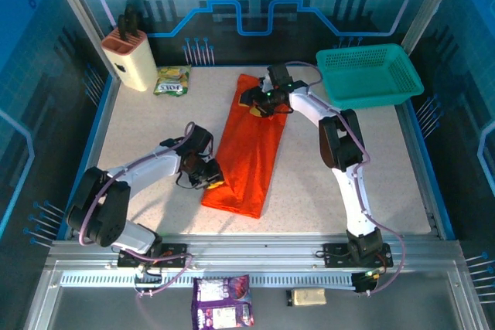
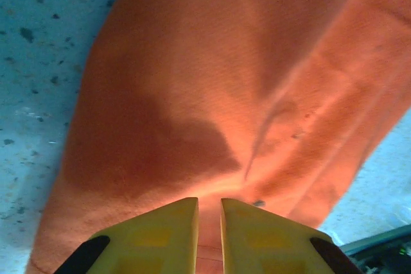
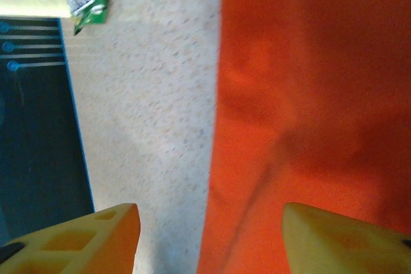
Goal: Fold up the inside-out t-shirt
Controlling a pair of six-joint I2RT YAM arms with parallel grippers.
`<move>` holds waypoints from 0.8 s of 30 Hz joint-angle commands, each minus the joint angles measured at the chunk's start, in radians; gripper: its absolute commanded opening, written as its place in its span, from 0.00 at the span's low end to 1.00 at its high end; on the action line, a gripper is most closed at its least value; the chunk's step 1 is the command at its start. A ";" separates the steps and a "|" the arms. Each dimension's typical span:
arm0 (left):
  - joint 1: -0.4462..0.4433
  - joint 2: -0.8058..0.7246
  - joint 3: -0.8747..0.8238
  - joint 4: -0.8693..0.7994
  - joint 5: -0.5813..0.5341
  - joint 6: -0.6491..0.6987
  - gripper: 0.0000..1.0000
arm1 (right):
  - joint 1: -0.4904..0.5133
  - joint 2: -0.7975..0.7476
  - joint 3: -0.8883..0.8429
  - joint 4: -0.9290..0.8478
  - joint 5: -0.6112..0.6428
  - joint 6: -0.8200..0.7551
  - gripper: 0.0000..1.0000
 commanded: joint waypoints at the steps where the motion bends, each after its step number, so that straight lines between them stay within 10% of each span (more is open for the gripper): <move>1: 0.003 0.052 -0.031 -0.049 -0.017 0.071 0.17 | -0.022 0.084 0.023 0.000 0.031 0.017 0.60; 15: -0.085 0.123 -0.064 0.191 0.162 -0.115 0.16 | -0.102 0.331 0.349 -0.034 -0.144 -0.105 0.61; 24: -0.135 -0.059 0.078 -0.051 -0.056 0.060 0.17 | -0.075 0.172 0.345 -0.145 -0.187 -0.180 0.60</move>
